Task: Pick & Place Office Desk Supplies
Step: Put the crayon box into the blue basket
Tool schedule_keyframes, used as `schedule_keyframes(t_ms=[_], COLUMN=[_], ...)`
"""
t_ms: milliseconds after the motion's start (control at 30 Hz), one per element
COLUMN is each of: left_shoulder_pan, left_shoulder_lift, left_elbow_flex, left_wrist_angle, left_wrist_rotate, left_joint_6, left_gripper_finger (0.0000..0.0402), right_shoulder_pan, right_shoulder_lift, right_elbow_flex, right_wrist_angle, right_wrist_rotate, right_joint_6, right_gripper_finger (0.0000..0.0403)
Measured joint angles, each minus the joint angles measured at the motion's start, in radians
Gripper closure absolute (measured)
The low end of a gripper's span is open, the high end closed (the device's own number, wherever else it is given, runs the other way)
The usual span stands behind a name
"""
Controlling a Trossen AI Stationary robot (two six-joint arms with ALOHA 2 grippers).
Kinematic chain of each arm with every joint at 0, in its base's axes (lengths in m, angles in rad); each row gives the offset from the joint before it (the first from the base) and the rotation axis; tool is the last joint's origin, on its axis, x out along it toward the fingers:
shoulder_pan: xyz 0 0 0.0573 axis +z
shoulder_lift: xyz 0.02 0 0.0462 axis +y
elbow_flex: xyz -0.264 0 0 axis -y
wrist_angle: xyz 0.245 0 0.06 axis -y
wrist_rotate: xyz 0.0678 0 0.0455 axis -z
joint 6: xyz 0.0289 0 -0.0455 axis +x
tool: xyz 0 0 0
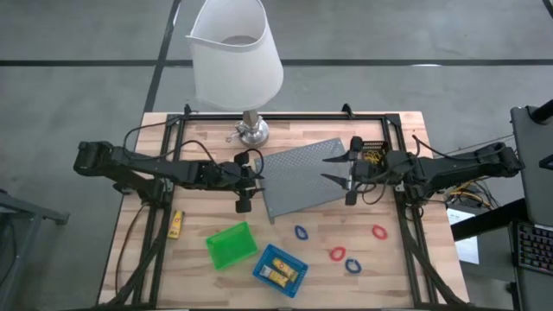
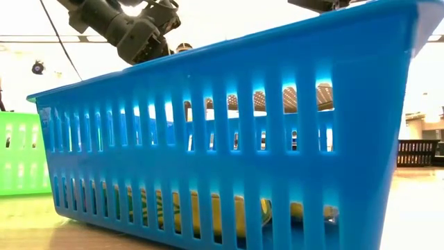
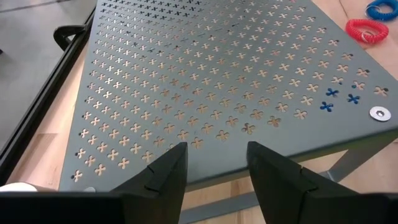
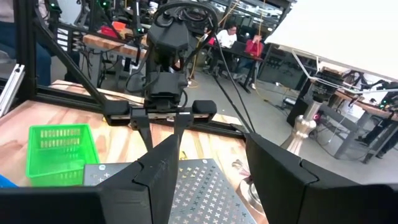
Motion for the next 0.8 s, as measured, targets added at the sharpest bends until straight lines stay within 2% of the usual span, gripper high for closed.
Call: schedule_keyframes(t_ms=[367,567,667,800], left_shoulder_pan=[0.000,0.000,0.000,-0.007], left_shoulder_lift=[0.000,-0.002,-0.010,-0.017], left_elbow_flex=[0.000,0.000,0.027,0.131], left_wrist_angle=[0.000,-0.017,-0.100,-0.338], left_wrist_rotate=[0.000,0.000,-0.023,-0.098], left_joint_6=[0.000,-0.054,-0.040,-0.062], left_gripper_finger=[0.0227,0.0227,0.0227,0.0227], right_shoulder_pan=[0.000,0.000,0.000,0.000], right_shoulder_lift=[0.000,0.000,0.001,0.001], right_elbow_flex=[0.000,0.000,0.000,0.000], right_wrist_angle=[0.000,0.000,0.000,0.001], right_wrist_rotate=[-0.001,-0.002,-0.002,-0.002], right_joint_6=[0.000,0.000,-0.001,-0.001], right_gripper_finger=[0.0218,0.0218,0.0218,0.0218])
